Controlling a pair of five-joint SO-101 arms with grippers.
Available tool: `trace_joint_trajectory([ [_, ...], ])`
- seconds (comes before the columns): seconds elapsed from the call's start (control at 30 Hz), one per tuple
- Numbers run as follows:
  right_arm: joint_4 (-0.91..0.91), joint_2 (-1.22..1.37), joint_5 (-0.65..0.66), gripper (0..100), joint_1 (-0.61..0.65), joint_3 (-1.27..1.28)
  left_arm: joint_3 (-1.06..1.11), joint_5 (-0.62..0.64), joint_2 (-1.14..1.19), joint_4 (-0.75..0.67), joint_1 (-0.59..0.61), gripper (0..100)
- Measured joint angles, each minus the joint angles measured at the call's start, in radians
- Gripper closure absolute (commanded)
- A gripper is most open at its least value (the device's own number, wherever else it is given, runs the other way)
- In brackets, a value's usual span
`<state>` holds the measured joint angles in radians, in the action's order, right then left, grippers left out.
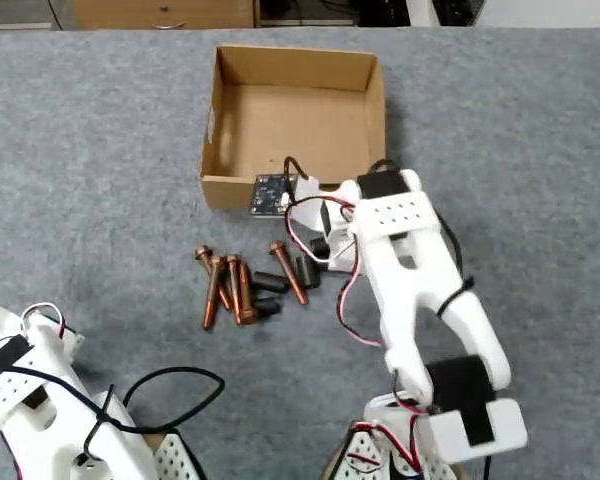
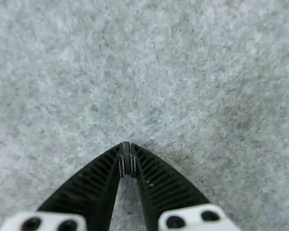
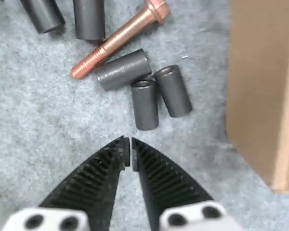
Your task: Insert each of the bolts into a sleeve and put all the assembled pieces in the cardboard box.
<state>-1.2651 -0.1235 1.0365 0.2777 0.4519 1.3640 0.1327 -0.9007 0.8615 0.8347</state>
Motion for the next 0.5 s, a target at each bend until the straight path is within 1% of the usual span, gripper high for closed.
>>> trace_joint_trajectory([
  [0.07,-0.002,0.0,0.0,85.2,0.0,0.0,0.0,0.0,0.0,0.0,0.0,98],
  [0.23,0.018,0.046,0.0,92.7,0.0,0.0,0.0,0.0,0.0,0.0,0.0,98],
  [0.5,0.097,0.193,0.0,92.9,0.037,-0.011,0.0,0.0,0.0,0.0,0.0,98],
])
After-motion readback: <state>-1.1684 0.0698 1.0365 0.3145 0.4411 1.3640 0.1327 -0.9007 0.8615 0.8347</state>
